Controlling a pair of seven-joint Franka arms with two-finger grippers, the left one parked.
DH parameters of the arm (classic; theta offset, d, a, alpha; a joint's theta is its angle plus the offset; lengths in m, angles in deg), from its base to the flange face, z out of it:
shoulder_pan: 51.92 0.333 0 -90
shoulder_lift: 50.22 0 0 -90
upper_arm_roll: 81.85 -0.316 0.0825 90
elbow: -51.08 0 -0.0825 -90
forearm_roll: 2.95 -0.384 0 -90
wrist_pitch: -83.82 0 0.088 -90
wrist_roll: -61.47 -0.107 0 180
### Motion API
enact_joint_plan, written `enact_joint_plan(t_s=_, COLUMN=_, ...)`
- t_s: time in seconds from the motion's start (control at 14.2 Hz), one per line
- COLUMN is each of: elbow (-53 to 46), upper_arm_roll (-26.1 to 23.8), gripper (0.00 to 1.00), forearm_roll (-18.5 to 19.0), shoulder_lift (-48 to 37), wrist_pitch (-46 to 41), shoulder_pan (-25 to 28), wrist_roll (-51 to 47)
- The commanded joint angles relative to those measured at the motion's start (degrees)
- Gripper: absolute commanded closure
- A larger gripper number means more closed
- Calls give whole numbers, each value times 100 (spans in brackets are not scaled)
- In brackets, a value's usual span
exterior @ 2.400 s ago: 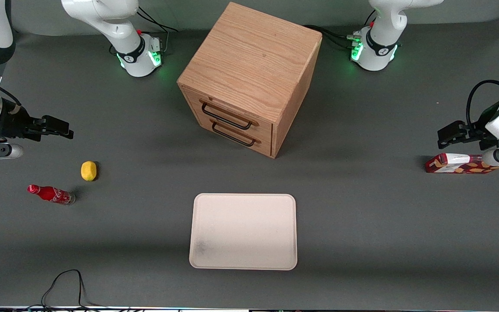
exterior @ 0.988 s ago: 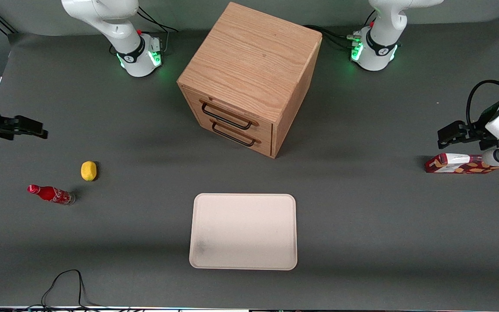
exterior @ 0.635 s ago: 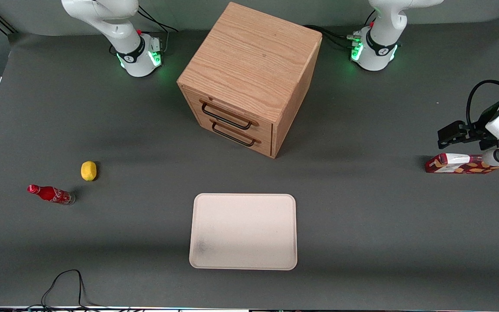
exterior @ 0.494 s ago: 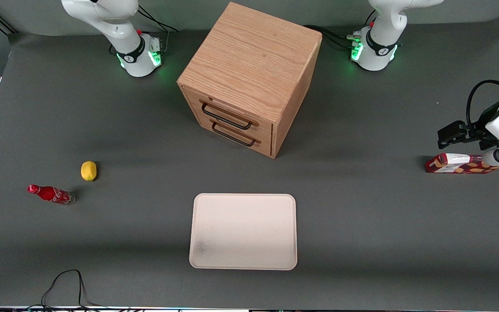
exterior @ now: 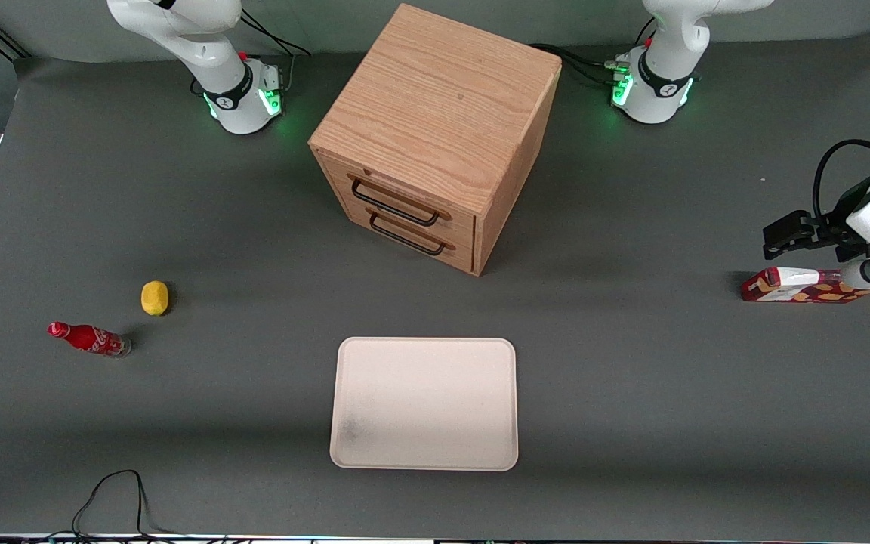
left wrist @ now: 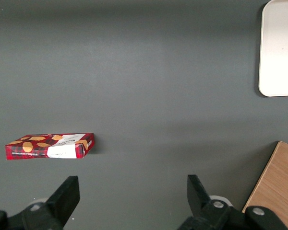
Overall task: Place coke bottle on tray
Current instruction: 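Lower the open right gripper onto the red Coca-Cola bottle's body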
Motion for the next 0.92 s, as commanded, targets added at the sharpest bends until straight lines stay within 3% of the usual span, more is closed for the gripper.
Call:
enact_joint_plan(t_s=0.0, elbow=81, upper_arm_roll=18, gripper=0, forearm_roll=-61, shoulder_lift=152, wrist_pitch=-7, shoulder_pan=-4, wrist_roll=129)
enact_joint_plan(t_s=0.21, elbow=766, upper_arm_roll=18, gripper=0, forearm_roll=-332, shoulder_lift=161, wrist_pitch=862, shoulder_pan=-31, wrist_roll=191)
enact_joint_plan(t_s=0.85, elbow=1744, upper_arm_roll=-43, gripper=1, forearm_roll=-500, shoulder_lift=758, wrist_pitch=2533, shoulder_pan=57, wrist_roll=348)
